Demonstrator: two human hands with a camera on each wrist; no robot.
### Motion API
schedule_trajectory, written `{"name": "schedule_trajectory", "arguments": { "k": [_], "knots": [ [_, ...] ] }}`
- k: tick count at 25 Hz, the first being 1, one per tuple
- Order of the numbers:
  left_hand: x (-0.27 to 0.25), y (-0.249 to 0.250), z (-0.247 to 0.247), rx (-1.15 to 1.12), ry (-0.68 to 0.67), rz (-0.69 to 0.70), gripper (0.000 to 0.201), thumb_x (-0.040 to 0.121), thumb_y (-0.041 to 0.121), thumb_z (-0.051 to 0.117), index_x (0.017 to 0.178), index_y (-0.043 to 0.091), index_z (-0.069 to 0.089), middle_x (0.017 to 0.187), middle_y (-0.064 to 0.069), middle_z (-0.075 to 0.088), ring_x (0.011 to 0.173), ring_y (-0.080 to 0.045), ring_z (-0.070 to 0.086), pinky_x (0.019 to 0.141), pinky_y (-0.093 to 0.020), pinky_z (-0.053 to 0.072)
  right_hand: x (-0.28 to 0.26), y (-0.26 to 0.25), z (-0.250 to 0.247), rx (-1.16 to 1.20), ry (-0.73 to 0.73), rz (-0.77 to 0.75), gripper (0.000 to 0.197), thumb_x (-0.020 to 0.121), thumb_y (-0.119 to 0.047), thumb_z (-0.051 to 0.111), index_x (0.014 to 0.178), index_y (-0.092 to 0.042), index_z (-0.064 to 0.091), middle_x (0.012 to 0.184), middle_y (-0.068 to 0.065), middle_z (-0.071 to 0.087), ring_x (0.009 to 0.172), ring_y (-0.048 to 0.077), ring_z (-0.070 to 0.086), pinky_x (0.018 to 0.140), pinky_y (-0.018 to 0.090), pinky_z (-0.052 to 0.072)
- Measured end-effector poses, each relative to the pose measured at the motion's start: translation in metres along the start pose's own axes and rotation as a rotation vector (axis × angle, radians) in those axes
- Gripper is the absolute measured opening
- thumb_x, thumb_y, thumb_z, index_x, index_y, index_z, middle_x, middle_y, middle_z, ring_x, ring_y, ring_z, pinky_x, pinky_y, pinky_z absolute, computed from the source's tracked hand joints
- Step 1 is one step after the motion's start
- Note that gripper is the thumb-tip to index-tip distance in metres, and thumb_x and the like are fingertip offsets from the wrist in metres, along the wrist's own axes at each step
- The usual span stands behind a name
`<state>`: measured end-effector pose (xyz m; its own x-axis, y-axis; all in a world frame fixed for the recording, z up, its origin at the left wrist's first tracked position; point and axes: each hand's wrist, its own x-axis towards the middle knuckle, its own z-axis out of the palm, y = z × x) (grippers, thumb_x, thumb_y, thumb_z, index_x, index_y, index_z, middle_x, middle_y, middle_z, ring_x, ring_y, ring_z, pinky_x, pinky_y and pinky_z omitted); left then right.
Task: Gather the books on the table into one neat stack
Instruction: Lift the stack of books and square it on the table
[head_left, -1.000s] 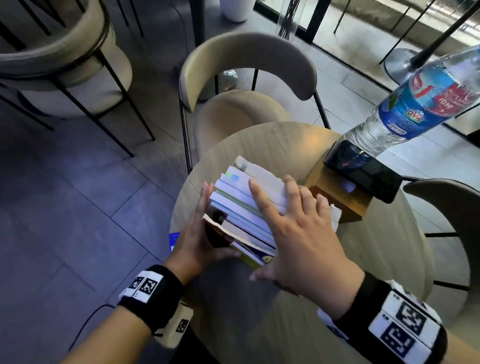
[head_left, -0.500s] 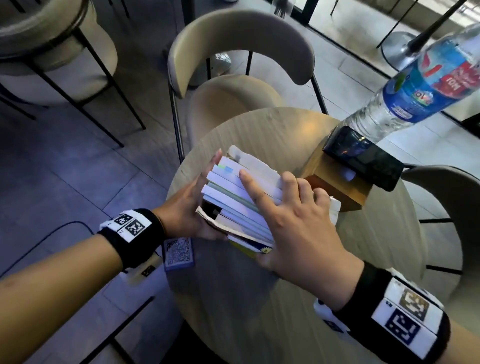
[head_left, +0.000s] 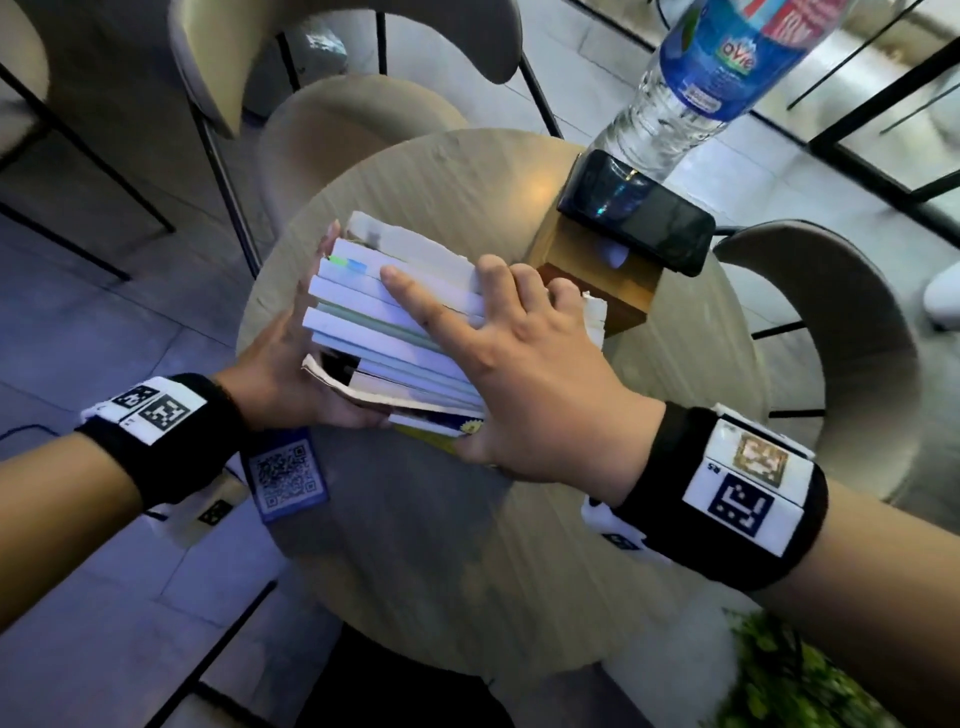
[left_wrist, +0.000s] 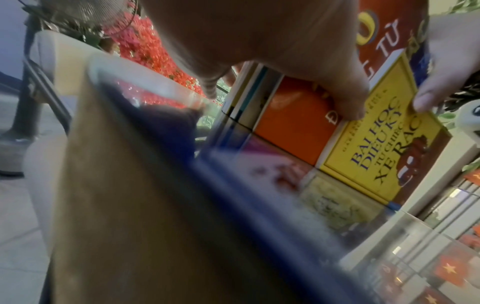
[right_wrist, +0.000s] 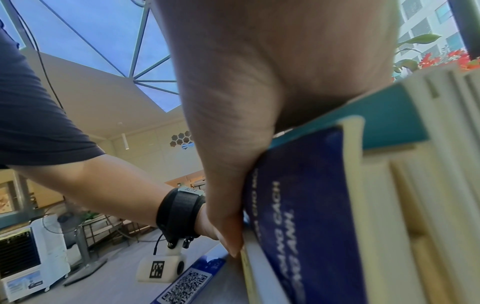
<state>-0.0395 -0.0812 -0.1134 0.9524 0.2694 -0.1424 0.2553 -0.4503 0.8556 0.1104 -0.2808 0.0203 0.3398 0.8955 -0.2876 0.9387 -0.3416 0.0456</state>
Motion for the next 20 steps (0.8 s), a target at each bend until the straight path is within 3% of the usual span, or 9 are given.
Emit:
{"name": "schedule_trajectory", "arguments": {
  "k": [2,3,5,6,8,10,13,16,20],
  "knots": [
    [-0.001,0.008,0.001,0.0,0.071,0.052,0.162,0.043,0.069,0.088,0.16,0.003,-0.002,0.168,0.006,0.018,0.154,0.0,0.018,0.124,-0.018,0.02,0.0,0.0,0.002,-0.004,0.007,-0.011,0.132,0.055,-0.063,0.075,0.162,-0.043,0.001,0.139,0.016,0.039,0.115,0.036,0.043,0.093,0.052,0.038],
    [-0.002,0.014,0.001,0.001,0.099,0.087,0.159,0.046,0.063,0.087,0.159,0.009,-0.011,0.167,0.018,0.01,0.152,0.007,0.013,0.122,-0.012,0.016,0.0,0.002,0.002,-0.003,0.008,-0.02,0.131,0.055,-0.064,0.074,0.162,-0.043,0.0,0.139,0.016,0.038,0.116,0.036,0.043,0.094,0.052,0.038],
    [-0.005,0.026,0.003,0.019,0.127,0.169,0.151,0.052,0.065,0.084,0.154,0.023,-0.018,0.161,0.036,0.001,0.15,0.013,0.007,0.12,-0.009,0.014,-0.002,0.006,0.001,0.008,0.009,-0.035,0.131,0.055,-0.064,0.073,0.161,-0.044,0.0,0.139,0.015,0.038,0.116,0.035,0.043,0.096,0.053,0.039],
    [-0.006,0.032,0.003,0.045,0.139,0.207,0.146,0.057,0.071,0.081,0.154,0.028,-0.019,0.161,0.037,-0.001,0.151,0.011,0.006,0.121,-0.011,0.013,-0.003,0.009,0.001,0.015,0.019,-0.039,0.13,0.056,-0.065,0.074,0.161,-0.044,0.0,0.139,0.015,0.038,0.116,0.035,0.043,0.096,0.052,0.039],
    [-0.007,0.042,0.002,0.128,0.187,0.293,0.139,0.062,0.072,0.078,0.157,0.032,-0.016,0.163,0.03,-0.001,0.153,0.002,0.009,0.124,-0.02,0.017,-0.009,0.015,-0.001,0.032,0.052,-0.046,0.128,0.059,-0.068,0.073,0.162,-0.043,0.001,0.138,0.014,0.038,0.118,0.035,0.043,0.096,0.051,0.038],
    [-0.007,0.057,-0.006,0.229,0.205,0.37,0.135,0.064,0.067,0.078,0.159,0.036,-0.013,0.161,0.018,0.007,0.152,-0.015,0.021,0.122,-0.033,0.026,-0.018,0.023,-0.002,0.053,0.108,-0.054,0.124,0.064,-0.07,0.071,0.162,-0.042,0.002,0.138,0.015,0.038,0.12,0.036,0.043,0.097,0.051,0.038],
    [-0.002,0.104,-0.026,0.46,0.188,0.386,0.127,0.067,0.069,0.074,0.158,0.042,-0.01,0.153,-0.008,0.033,0.135,-0.043,0.038,0.102,-0.053,0.043,-0.034,0.038,0.002,0.175,0.266,-0.07,0.116,0.07,-0.071,0.067,0.163,-0.037,0.007,0.14,0.021,0.039,0.124,0.04,0.043,0.101,0.053,0.039],
    [0.004,0.157,-0.038,0.721,0.101,0.394,0.128,0.06,0.062,0.083,0.159,0.034,0.007,0.142,-0.027,0.042,0.126,-0.047,0.043,0.093,-0.059,0.047,-0.05,0.045,0.025,0.338,0.451,-0.038,0.124,0.066,-0.066,0.079,0.16,-0.035,0.003,0.144,0.03,0.038,0.132,0.044,0.041,0.108,0.054,0.039],
    [0.018,0.201,-0.032,0.982,-0.059,0.419,0.119,0.064,0.071,0.07,0.162,0.037,0.01,0.139,-0.024,0.043,0.123,-0.044,0.045,0.105,-0.051,0.037,-0.064,0.051,0.067,0.619,0.59,-0.004,0.146,0.06,-0.058,0.092,0.16,-0.04,-0.013,0.147,0.034,0.033,0.141,0.047,0.037,0.112,0.056,0.04]
  ]
}}
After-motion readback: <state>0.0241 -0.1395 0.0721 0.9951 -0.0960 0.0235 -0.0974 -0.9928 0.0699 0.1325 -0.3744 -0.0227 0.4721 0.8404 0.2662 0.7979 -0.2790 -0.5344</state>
